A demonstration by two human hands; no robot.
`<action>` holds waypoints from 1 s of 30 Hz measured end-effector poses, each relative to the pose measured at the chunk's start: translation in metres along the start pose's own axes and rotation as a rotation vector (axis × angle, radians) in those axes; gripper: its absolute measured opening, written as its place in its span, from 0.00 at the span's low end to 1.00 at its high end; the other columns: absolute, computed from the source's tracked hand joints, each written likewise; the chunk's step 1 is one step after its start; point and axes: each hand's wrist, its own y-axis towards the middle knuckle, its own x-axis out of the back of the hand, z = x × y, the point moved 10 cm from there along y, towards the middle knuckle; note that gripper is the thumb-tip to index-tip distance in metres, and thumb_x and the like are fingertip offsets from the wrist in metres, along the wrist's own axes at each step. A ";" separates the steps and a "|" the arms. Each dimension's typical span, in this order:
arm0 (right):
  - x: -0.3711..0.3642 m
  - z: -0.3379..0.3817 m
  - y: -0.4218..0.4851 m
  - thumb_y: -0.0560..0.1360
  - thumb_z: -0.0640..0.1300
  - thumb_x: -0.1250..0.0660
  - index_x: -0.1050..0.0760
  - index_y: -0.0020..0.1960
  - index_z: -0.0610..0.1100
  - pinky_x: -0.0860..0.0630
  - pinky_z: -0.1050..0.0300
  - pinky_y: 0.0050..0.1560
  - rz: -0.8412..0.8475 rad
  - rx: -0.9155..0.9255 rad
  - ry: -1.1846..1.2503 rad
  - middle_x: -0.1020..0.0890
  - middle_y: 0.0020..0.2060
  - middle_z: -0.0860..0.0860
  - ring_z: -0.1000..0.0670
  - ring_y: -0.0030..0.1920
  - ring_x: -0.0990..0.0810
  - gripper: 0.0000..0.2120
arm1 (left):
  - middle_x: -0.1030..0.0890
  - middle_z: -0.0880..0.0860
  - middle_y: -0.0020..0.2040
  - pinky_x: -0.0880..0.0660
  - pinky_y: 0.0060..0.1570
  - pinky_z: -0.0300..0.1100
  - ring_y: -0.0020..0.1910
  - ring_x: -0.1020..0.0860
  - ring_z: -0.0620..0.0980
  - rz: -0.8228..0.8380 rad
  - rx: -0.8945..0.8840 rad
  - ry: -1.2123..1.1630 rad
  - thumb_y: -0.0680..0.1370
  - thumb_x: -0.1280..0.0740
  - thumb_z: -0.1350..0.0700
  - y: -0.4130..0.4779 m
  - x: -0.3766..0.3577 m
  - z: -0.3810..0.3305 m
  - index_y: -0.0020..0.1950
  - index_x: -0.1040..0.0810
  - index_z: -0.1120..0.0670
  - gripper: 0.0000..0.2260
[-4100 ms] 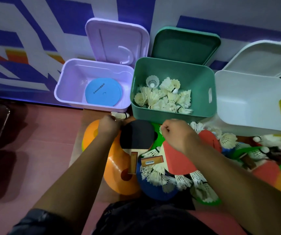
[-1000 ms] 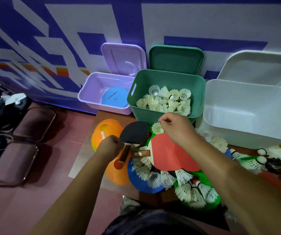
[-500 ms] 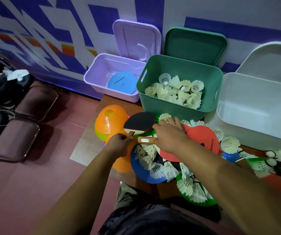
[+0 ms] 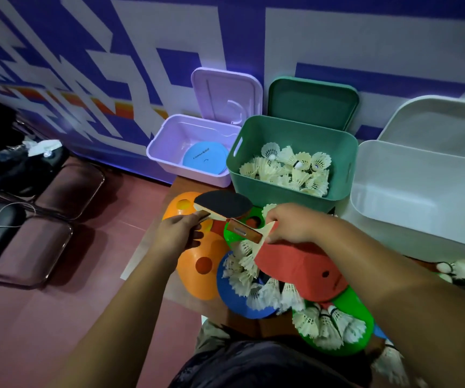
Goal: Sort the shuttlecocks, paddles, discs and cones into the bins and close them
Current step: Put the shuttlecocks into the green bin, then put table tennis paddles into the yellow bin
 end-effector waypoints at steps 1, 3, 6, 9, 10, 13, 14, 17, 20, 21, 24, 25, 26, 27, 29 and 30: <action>0.008 -0.003 -0.004 0.74 0.55 0.22 0.17 0.57 0.52 0.28 0.55 0.44 0.002 0.013 0.034 0.19 0.48 0.54 0.49 0.50 0.20 0.15 | 0.15 0.56 0.50 0.15 0.50 0.52 0.47 0.15 0.57 0.007 -0.031 -0.012 0.80 0.28 0.46 -0.003 0.003 -0.010 0.53 0.11 0.50 0.10; 0.026 -0.009 -0.011 0.73 0.56 0.21 0.18 0.56 0.55 0.28 0.57 0.42 -0.027 0.028 0.117 0.18 0.47 0.57 0.51 0.49 0.20 0.13 | 0.16 0.57 0.49 0.16 0.51 0.51 0.45 0.18 0.56 0.015 -0.098 -0.039 0.81 0.30 0.48 -0.010 0.006 -0.030 0.53 0.10 0.49 0.10; 0.055 -0.018 -0.025 0.74 0.54 0.21 0.18 0.53 0.56 0.25 0.57 0.46 -0.118 0.032 0.329 0.16 0.48 0.57 0.52 0.50 0.18 0.10 | 0.17 0.62 0.47 0.17 0.48 0.50 0.42 0.19 0.55 -0.037 -0.181 -0.074 0.81 0.31 0.51 -0.026 0.009 -0.059 0.50 0.10 0.50 0.10; 0.080 -0.025 -0.042 0.76 0.53 0.23 0.17 0.57 0.52 0.24 0.56 0.47 -0.248 0.044 0.508 0.16 0.50 0.55 0.52 0.50 0.17 0.11 | 0.15 0.63 0.51 0.17 0.47 0.50 0.41 0.19 0.54 -0.076 -0.240 -0.063 0.82 0.32 0.50 -0.042 0.004 -0.080 0.47 0.10 0.50 0.12; 0.085 -0.029 -0.046 0.76 0.54 0.23 0.17 0.57 0.52 0.24 0.56 0.46 -0.292 0.041 0.572 0.15 0.50 0.54 0.51 0.49 0.16 0.12 | 0.14 0.62 0.50 0.16 0.48 0.51 0.41 0.20 0.54 -0.092 -0.257 -0.066 0.82 0.32 0.50 -0.047 0.003 -0.084 0.45 0.10 0.49 0.12; 0.093 -0.042 -0.058 0.77 0.53 0.23 0.16 0.55 0.51 0.22 0.55 0.46 -0.395 0.026 0.830 0.12 0.48 0.52 0.48 0.46 0.14 0.10 | 0.13 0.58 0.48 0.16 0.48 0.52 0.40 0.21 0.54 -0.150 -0.298 -0.095 0.83 0.33 0.51 -0.059 0.002 -0.095 0.45 0.11 0.52 0.13; 0.093 -0.046 -0.061 0.77 0.51 0.23 0.16 0.54 0.50 0.22 0.54 0.47 -0.425 0.023 0.920 0.12 0.47 0.51 0.48 0.46 0.14 0.09 | 0.13 0.58 0.47 0.16 0.46 0.51 0.40 0.21 0.54 -0.172 -0.312 -0.112 0.83 0.33 0.51 -0.062 0.004 -0.098 0.46 0.11 0.52 0.12; 0.092 -0.055 -0.075 0.77 0.49 0.23 0.14 0.55 0.46 0.21 0.51 0.49 -0.522 0.011 1.136 0.11 0.48 0.47 0.48 0.46 0.14 0.10 | 0.14 0.55 0.40 0.18 0.43 0.46 0.41 0.20 0.55 -0.219 -0.337 -0.158 0.82 0.33 0.51 -0.072 0.006 -0.108 0.47 0.12 0.52 0.11; 0.092 -0.068 -0.087 0.75 0.50 0.21 0.14 0.55 0.48 0.20 0.49 0.52 -0.648 -0.042 1.238 0.11 0.49 0.49 0.47 0.48 0.13 0.10 | 0.12 0.53 0.40 0.18 0.46 0.47 0.40 0.19 0.53 -0.171 -0.379 -0.164 0.84 0.34 0.51 -0.079 -0.004 -0.121 0.46 0.14 0.51 0.12; 0.091 -0.073 -0.092 0.74 0.50 0.21 0.14 0.55 0.49 0.19 0.49 0.52 -0.692 -0.062 1.269 0.11 0.49 0.50 0.46 0.49 0.12 0.11 | 0.12 0.54 0.42 0.17 0.48 0.48 0.40 0.19 0.54 -0.133 -0.388 -0.161 0.84 0.34 0.50 -0.079 -0.010 -0.124 0.46 0.13 0.52 0.13; 0.081 -0.088 -0.107 0.73 0.49 0.20 0.14 0.58 0.49 0.17 0.51 0.50 -0.795 -0.121 1.415 0.11 0.49 0.49 0.46 0.50 0.12 0.14 | 0.12 0.59 0.44 0.18 0.49 0.50 0.41 0.18 0.54 -0.019 -0.381 -0.171 0.84 0.34 0.50 -0.072 -0.030 -0.127 0.48 0.12 0.54 0.14; 0.076 -0.093 -0.113 0.74 0.49 0.21 0.14 0.58 0.48 0.17 0.50 0.50 -0.824 -0.145 1.473 0.10 0.49 0.49 0.45 0.50 0.12 0.14 | 0.13 0.61 0.45 0.18 0.50 0.52 0.41 0.18 0.55 0.015 -0.374 -0.180 0.83 0.33 0.50 -0.067 -0.038 -0.126 0.50 0.12 0.56 0.13; 0.072 -0.098 -0.119 0.74 0.49 0.21 0.14 0.58 0.49 0.17 0.48 0.51 -0.860 -0.174 1.524 0.10 0.48 0.49 0.45 0.50 0.12 0.14 | 0.13 0.62 0.45 0.18 0.52 0.53 0.42 0.17 0.56 0.047 -0.361 -0.190 0.83 0.32 0.50 -0.063 -0.046 -0.124 0.51 0.12 0.56 0.13; 0.067 -0.104 -0.127 0.74 0.50 0.22 0.14 0.56 0.48 0.18 0.46 0.53 -0.901 -0.214 1.569 0.11 0.48 0.48 0.44 0.51 0.12 0.12 | 0.13 0.63 0.45 0.18 0.53 0.53 0.43 0.16 0.57 0.081 -0.350 -0.198 0.83 0.32 0.50 -0.059 -0.055 -0.121 0.52 0.13 0.57 0.12; 0.059 -0.118 -0.145 0.75 0.49 0.23 0.14 0.54 0.47 0.20 0.46 0.52 -0.988 -0.290 1.652 0.11 0.49 0.46 0.44 0.50 0.13 0.09 | 0.15 0.63 0.43 0.18 0.52 0.51 0.41 0.16 0.55 0.175 -0.324 -0.220 0.83 0.31 0.50 -0.053 -0.077 -0.116 0.52 0.14 0.58 0.12; 0.055 -0.125 -0.155 0.75 0.48 0.24 0.14 0.53 0.46 0.20 0.46 0.52 -1.027 -0.326 1.692 0.11 0.50 0.45 0.44 0.49 0.14 0.09 | 0.16 0.62 0.41 0.19 0.50 0.49 0.38 0.17 0.53 0.230 -0.311 -0.227 0.83 0.31 0.51 -0.052 -0.090 -0.113 0.54 0.15 0.60 0.13</action>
